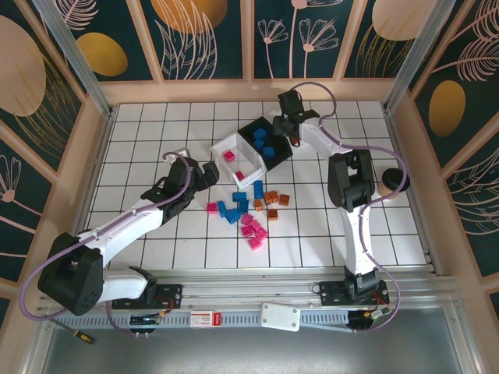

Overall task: Sort the legos into containers by color
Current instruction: Move the container to the center of the table.

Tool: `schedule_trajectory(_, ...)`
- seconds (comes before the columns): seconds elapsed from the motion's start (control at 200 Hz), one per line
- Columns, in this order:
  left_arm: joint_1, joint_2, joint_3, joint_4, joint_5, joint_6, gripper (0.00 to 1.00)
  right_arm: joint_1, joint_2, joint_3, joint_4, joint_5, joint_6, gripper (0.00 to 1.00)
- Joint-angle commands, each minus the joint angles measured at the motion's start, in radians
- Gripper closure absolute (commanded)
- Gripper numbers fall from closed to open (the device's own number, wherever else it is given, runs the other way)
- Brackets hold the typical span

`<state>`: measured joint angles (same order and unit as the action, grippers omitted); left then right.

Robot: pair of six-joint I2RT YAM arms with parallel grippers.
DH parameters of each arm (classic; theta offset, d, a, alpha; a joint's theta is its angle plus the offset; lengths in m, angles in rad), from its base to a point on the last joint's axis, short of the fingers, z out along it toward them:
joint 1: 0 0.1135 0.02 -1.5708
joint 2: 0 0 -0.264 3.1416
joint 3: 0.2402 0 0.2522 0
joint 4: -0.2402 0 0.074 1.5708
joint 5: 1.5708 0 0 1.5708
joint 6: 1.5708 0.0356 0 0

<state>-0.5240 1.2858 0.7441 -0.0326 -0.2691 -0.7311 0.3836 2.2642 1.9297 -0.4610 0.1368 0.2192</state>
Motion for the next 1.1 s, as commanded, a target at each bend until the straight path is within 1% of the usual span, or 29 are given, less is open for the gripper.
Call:
schedule_trajectory(0.0, -0.002, -0.013, 0.011, 0.011, -0.001, -0.004, 0.01, 0.016, -0.004, -0.038, -0.025, -0.037, 0.006, 0.47)
schedule_trajectory(0.16, -0.002, -0.033, 0.002, 0.008, -0.007, -0.003, 0.01, 0.017, -0.044, -0.132, 0.035, -0.096, 0.047, 0.49)
schedule_trajectory(0.21, -0.002, -0.037, 0.0, 0.008, -0.008, -0.002, 0.01, 0.019, -0.045, -0.149, 0.039, -0.109, 0.057, 0.52)
schedule_trajectory(0.355, -0.002, -0.05, -0.002, 0.002, -0.011, 0.002, 0.01, 0.034, -0.059, -0.201, 0.044, -0.094, 0.083, 0.71)
schedule_trajectory(0.48, -0.002, -0.061, -0.007, 0.002, -0.013, 0.002, 0.01, 0.053, -0.093, -0.259, 0.067, -0.09, 0.116, 0.75)
schedule_trajectory(0.601, -0.002, -0.072, -0.014, 0.0, -0.017, 0.002, 0.01, 0.08, -0.116, -0.3, 0.052, -0.067, 0.199, 0.76)
schedule_trajectory(0.801, -0.001, -0.087, -0.027, -0.001, -0.024, 0.008, 0.01, 0.157, -0.206, -0.435, 0.131, -0.06, 0.376, 0.76)
schedule_trajectory(0.926, 0.015, -0.052, -0.04, 0.031, 0.028, 0.025, 0.01, 0.225, -0.261, -0.501, 0.183, -0.046, 0.431, 0.75)
schedule_trajectory(0.966, 0.027, -0.026, -0.037, 0.033, 0.061, 0.019, 0.01, 0.242, -0.275, -0.513, 0.197, -0.039, 0.431, 0.74)
schedule_trajectory(1.011, 0.037, 0.007, -0.033, 0.04, 0.086, 0.01, 0.05, 0.255, -0.295, -0.524, 0.209, -0.028, 0.427, 0.71)
schedule_trajectory(1.096, 0.047, 0.06, -0.026, 0.039, 0.094, -0.009, 0.11, 0.277, -0.35, -0.545, 0.217, 0.036, 0.393, 0.6)
